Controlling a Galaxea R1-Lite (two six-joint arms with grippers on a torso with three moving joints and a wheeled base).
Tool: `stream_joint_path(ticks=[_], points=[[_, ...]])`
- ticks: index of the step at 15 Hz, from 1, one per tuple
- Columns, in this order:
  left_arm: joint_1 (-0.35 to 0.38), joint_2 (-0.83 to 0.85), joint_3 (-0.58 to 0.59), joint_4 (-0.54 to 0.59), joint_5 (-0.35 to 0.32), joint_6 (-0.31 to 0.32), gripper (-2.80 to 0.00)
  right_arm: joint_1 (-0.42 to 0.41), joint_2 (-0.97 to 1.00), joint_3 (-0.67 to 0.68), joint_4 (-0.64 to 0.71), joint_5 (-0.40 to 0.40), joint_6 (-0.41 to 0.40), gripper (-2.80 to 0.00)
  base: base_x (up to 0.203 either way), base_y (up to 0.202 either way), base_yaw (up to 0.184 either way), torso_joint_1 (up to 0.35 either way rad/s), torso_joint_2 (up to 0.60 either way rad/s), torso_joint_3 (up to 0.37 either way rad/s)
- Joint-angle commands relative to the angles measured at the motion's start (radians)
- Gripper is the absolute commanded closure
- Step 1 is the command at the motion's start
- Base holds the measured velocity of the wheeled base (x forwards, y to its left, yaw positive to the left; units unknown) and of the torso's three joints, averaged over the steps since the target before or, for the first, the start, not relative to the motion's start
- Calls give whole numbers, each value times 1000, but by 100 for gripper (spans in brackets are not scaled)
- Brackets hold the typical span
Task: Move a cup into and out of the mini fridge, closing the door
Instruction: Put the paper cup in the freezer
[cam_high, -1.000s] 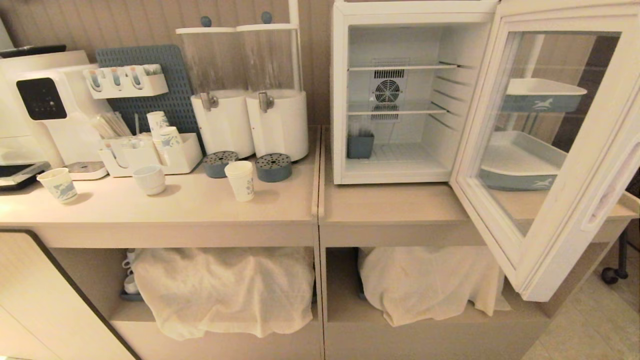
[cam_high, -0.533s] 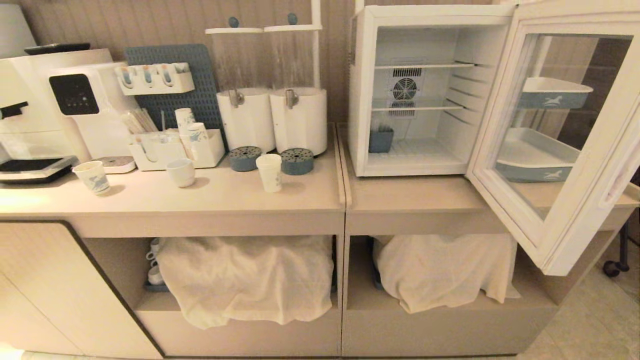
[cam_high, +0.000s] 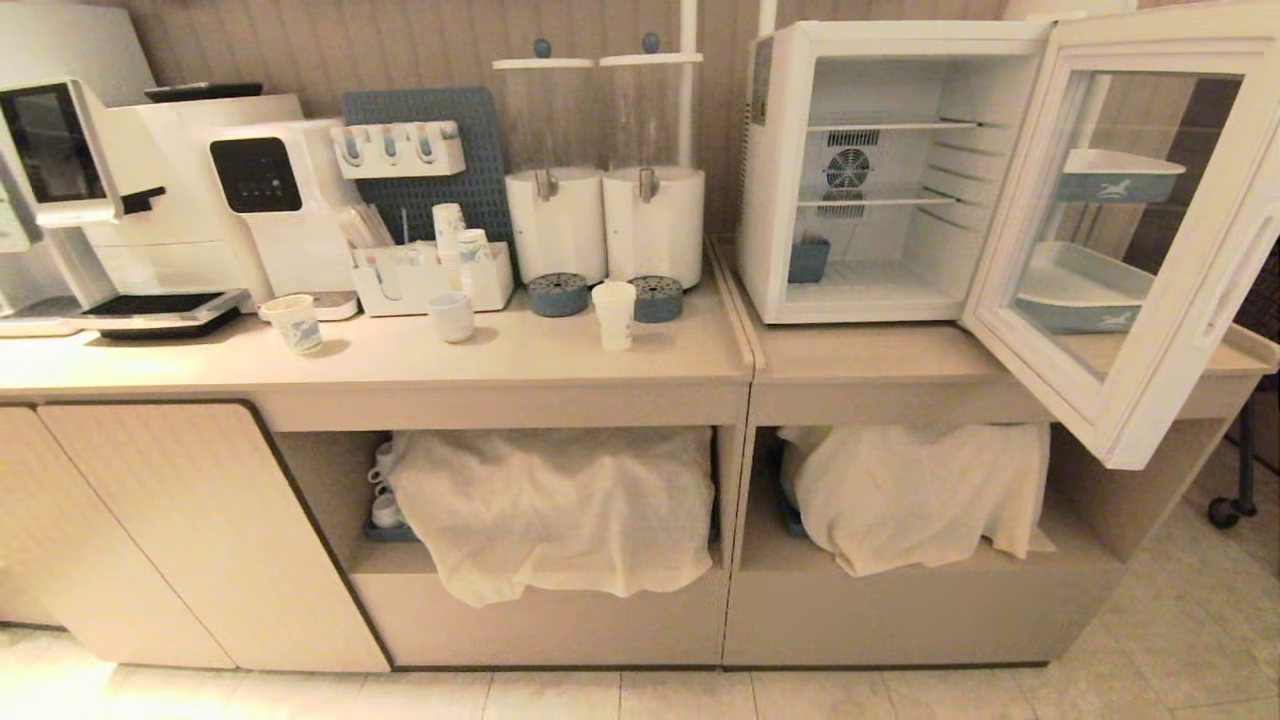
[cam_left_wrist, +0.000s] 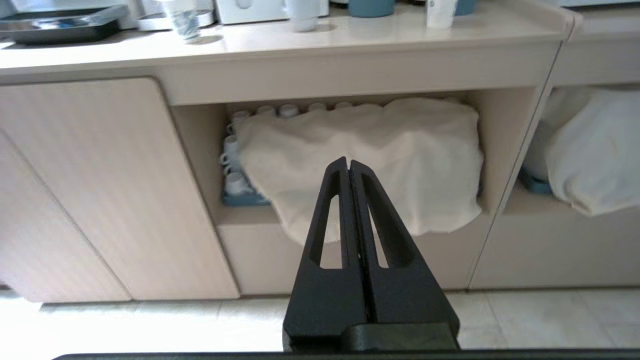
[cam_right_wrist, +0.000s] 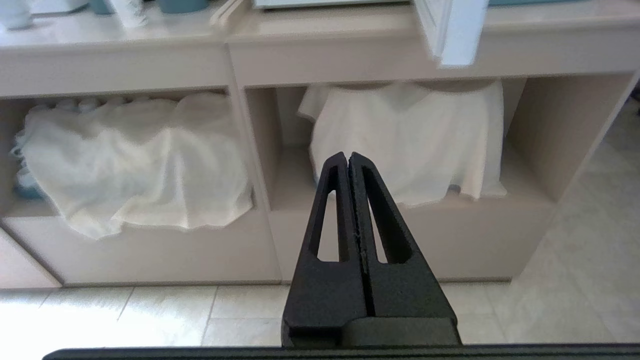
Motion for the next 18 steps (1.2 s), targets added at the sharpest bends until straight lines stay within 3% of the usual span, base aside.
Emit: stream_joint_path(ticks=[1, 11, 18], points=[[0, 1, 18, 0, -1, 3, 0, 1, -2, 0, 1, 0, 0, 0, -125, 186, 3, 2, 4, 2], [0, 1, 15, 7, -1, 5, 0, 1, -2, 0, -1, 0, 1, 0, 1, 168, 0, 1, 1, 2], [1, 1, 0, 41, -13, 3, 0, 0, -2, 0, -1, 0, 1, 0, 155, 147, -3, 2, 2, 3]])
